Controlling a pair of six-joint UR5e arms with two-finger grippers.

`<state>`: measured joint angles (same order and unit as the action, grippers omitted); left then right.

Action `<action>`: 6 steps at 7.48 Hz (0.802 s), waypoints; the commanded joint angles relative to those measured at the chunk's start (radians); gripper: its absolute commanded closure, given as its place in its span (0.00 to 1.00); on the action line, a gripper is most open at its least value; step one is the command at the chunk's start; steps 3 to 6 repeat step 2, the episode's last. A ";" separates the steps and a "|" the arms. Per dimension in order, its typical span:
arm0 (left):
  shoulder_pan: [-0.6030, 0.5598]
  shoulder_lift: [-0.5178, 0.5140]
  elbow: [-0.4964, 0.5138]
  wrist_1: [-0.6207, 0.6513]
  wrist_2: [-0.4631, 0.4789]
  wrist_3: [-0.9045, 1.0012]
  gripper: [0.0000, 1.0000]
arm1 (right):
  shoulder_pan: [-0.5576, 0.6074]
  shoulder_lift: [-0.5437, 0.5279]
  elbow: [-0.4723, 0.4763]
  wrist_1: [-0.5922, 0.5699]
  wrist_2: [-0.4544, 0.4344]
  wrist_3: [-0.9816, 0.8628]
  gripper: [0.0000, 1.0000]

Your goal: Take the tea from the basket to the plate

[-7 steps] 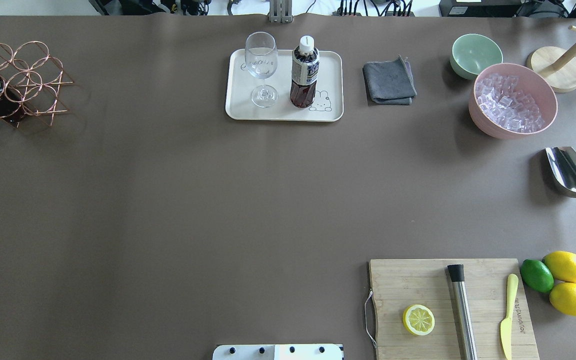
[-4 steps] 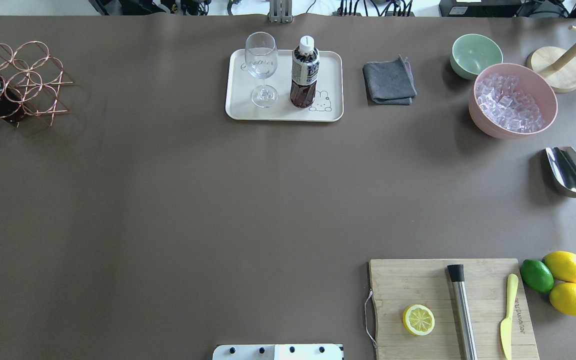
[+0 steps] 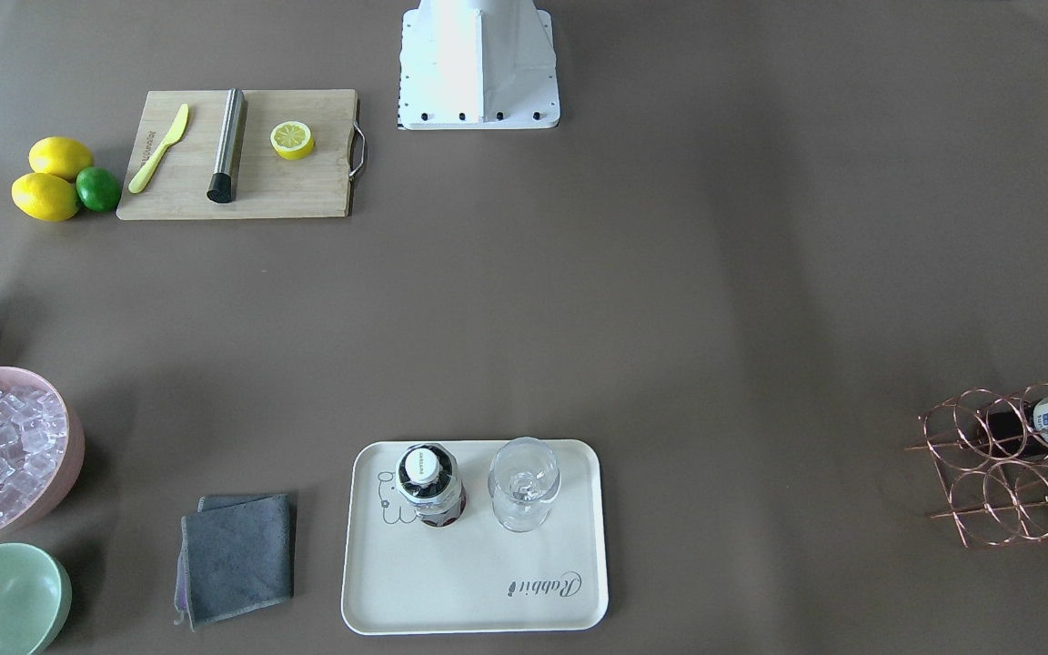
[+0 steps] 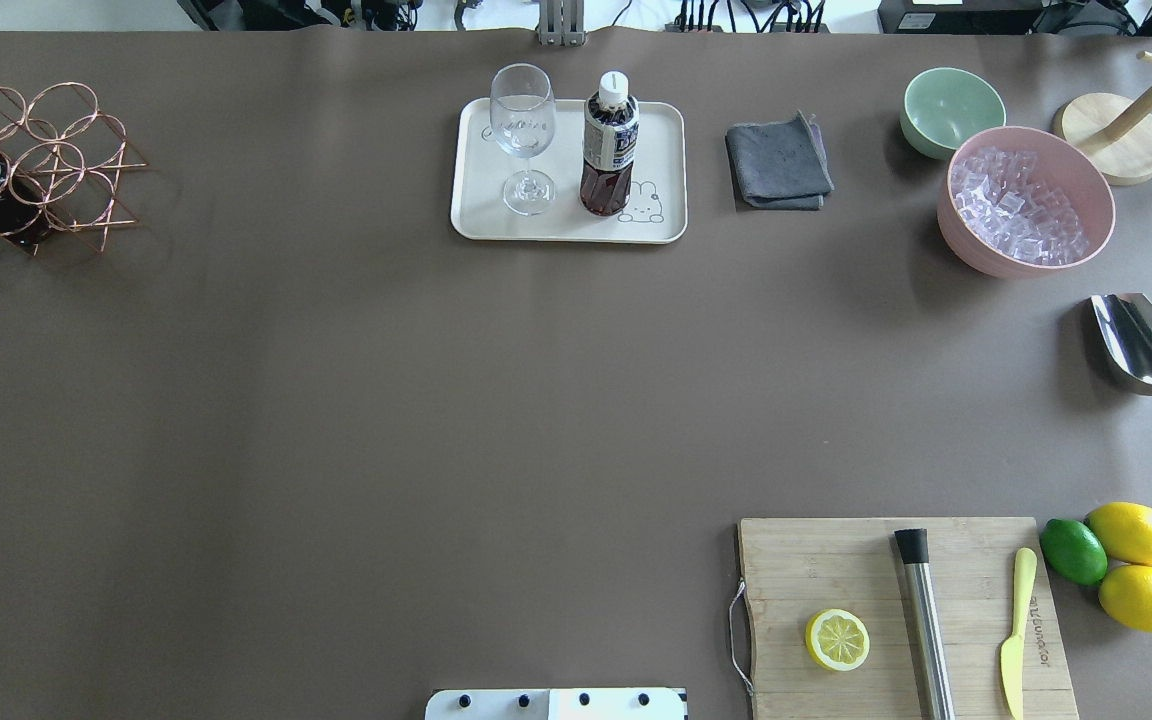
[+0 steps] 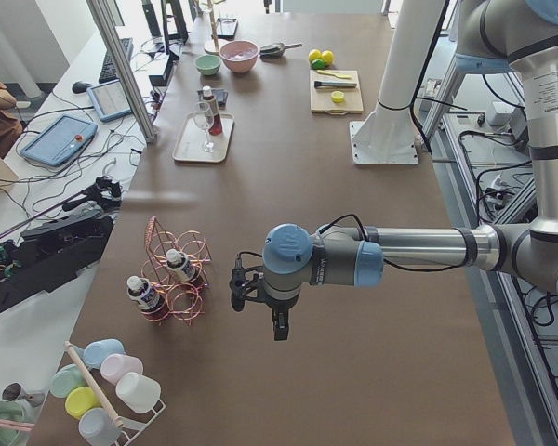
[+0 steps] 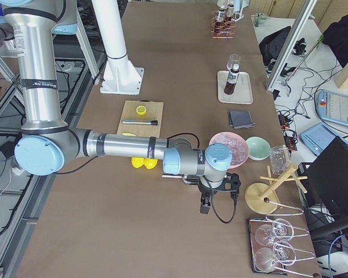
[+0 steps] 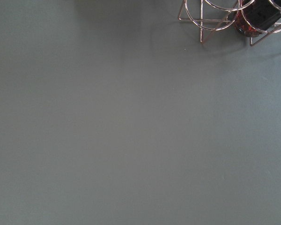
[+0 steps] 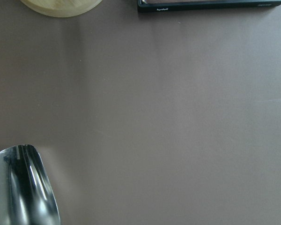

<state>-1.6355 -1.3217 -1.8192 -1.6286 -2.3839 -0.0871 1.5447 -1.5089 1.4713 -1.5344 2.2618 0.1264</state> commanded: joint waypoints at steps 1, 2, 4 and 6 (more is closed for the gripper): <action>0.006 -0.002 0.000 0.003 -0.001 0.000 0.01 | 0.000 -0.001 0.001 0.000 0.001 -0.001 0.00; 0.006 -0.002 -0.002 0.003 -0.001 0.000 0.01 | 0.000 -0.001 0.003 0.000 0.001 -0.002 0.00; 0.006 -0.002 -0.002 0.003 -0.001 0.000 0.01 | 0.000 -0.001 0.003 0.000 0.001 -0.002 0.00; 0.006 -0.002 -0.002 0.003 -0.001 0.000 0.01 | 0.000 -0.001 0.003 0.000 0.001 -0.002 0.00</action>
